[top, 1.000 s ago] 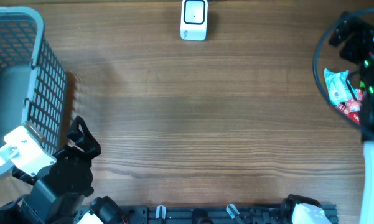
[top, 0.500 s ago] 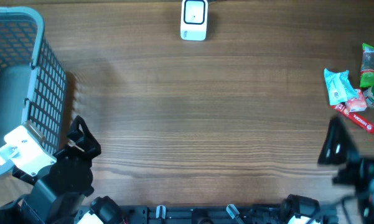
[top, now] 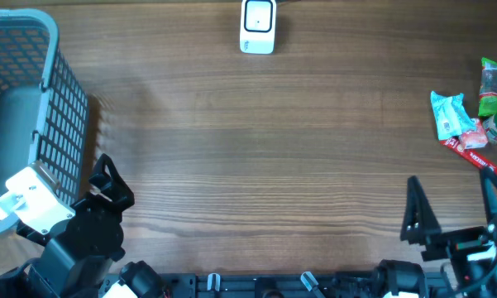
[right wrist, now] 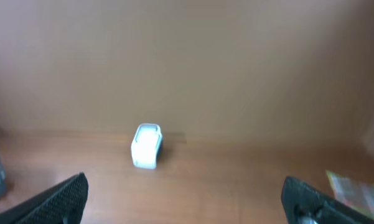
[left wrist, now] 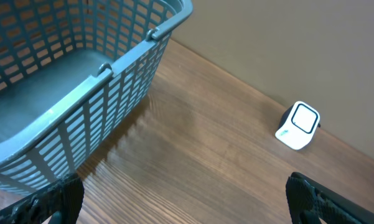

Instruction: Scan the item barcode

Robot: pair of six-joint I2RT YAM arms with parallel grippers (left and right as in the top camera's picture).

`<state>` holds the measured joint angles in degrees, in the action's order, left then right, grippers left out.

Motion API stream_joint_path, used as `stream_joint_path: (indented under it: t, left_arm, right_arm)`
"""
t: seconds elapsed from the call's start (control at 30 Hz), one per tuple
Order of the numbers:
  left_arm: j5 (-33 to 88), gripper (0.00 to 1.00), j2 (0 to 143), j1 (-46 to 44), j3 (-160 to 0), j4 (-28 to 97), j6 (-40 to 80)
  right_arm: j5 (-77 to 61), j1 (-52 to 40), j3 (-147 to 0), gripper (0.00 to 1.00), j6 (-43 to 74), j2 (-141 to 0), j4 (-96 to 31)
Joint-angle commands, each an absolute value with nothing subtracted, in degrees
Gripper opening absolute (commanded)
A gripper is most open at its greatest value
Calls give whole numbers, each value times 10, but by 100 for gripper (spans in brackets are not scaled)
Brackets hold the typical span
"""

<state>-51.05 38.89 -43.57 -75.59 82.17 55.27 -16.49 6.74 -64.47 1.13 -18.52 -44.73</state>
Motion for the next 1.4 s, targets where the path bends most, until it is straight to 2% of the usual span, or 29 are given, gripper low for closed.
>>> stream_joint_path:
  t: [0.0,0.13,0.23,0.33,0.47,0.7,0.87,1.0,1.37]
  left_arm:
    - [-514,100,392,-440,-754,821,560]
    - [-514,100,392,-440,-754,821,560]
    - [-514,100,392,-440,-754,821,560]
    - [-514,100,392,-440,-754,821,560]
    - [-514,100,392,-440,-754,821,560]
    - [-514,100,392,-440,-754,821,560]
    - [-514,100,392,-440,-754,821,560]
    - [-514,100,392,-440,-754,821,560]
    - [-514,100,392,-440,-754,821,560]
  right_arm:
    - [-176,17,-512,100,6,-85,-305]
    - [-176,9,-338,100,64,-7,-110]
    - [-176,10,-234,100,98,-5,22]
    - [-141,10,-144,100,124,-2,109]
    - [-103,10,-60,100,123,-2,160]
    - [-72,10,-2,100,123,-2,149]
    - [2,6,-3,100,183,-2,57]
    - [2,6,-3,100,197,-2,3]
    - [-13,6,-3,100,197,-4,3]
